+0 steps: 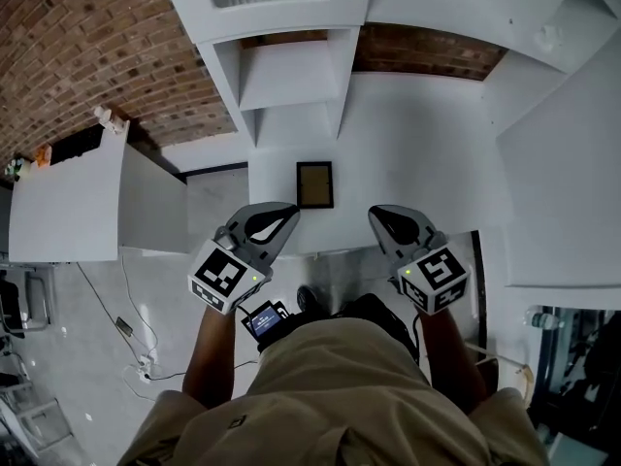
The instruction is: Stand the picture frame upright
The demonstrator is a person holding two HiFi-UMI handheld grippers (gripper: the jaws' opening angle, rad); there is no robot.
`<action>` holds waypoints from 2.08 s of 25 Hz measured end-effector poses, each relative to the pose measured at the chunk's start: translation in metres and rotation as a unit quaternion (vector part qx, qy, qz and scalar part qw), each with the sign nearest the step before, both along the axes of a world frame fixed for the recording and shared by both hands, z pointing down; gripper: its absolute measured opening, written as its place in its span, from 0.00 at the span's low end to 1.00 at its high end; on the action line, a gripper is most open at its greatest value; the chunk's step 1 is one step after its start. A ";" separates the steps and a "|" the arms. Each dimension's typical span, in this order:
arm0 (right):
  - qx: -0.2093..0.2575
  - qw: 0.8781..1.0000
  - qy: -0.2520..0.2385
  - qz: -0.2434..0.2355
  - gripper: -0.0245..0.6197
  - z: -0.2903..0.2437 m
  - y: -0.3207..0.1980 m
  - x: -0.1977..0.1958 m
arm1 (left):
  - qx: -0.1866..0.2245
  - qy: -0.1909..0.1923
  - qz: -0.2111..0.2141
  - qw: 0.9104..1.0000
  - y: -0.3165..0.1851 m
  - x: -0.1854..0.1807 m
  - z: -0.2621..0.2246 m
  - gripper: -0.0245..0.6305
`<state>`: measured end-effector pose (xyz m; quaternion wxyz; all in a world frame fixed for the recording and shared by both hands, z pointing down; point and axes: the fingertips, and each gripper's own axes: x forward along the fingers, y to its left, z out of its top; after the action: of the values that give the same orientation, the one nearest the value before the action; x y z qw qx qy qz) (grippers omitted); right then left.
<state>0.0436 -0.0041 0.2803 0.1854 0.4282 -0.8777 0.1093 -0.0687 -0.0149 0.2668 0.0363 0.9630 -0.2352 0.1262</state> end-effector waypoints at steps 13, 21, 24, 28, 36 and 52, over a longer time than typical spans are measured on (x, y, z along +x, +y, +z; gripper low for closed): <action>-0.025 1.000 -0.004 -0.006 0.04 0.025 -0.053 0.004 | -0.027 -0.016 -0.022 0.999 -0.056 -0.006 0.027 0.05; -0.036 0.999 -0.009 -0.038 0.04 0.038 -0.096 0.016 | -0.037 -0.026 -0.047 0.998 -0.092 0.010 0.037 0.05; -0.040 0.998 -0.008 -0.046 0.04 0.041 -0.107 0.020 | -0.036 -0.024 -0.055 0.998 -0.102 0.015 0.036 0.05; -0.044 0.997 -0.009 -0.056 0.04 0.043 -0.119 0.021 | -0.039 -0.025 -0.064 0.997 -0.113 0.016 0.038 0.05; -0.048 0.997 -0.008 -0.065 0.04 0.048 -0.135 0.024 | -0.046 -0.025 -0.075 0.996 -0.127 0.020 0.044 0.05; -0.137 0.988 0.004 -0.070 0.05 0.163 -0.185 0.017 | -0.147 -0.065 -0.101 0.982 -0.181 0.018 0.166 0.05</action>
<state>0.0608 -0.1891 0.4437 0.2525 0.3370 -0.8816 0.2134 -0.0506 -0.1963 0.4333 0.1746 0.9083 -0.3119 0.2174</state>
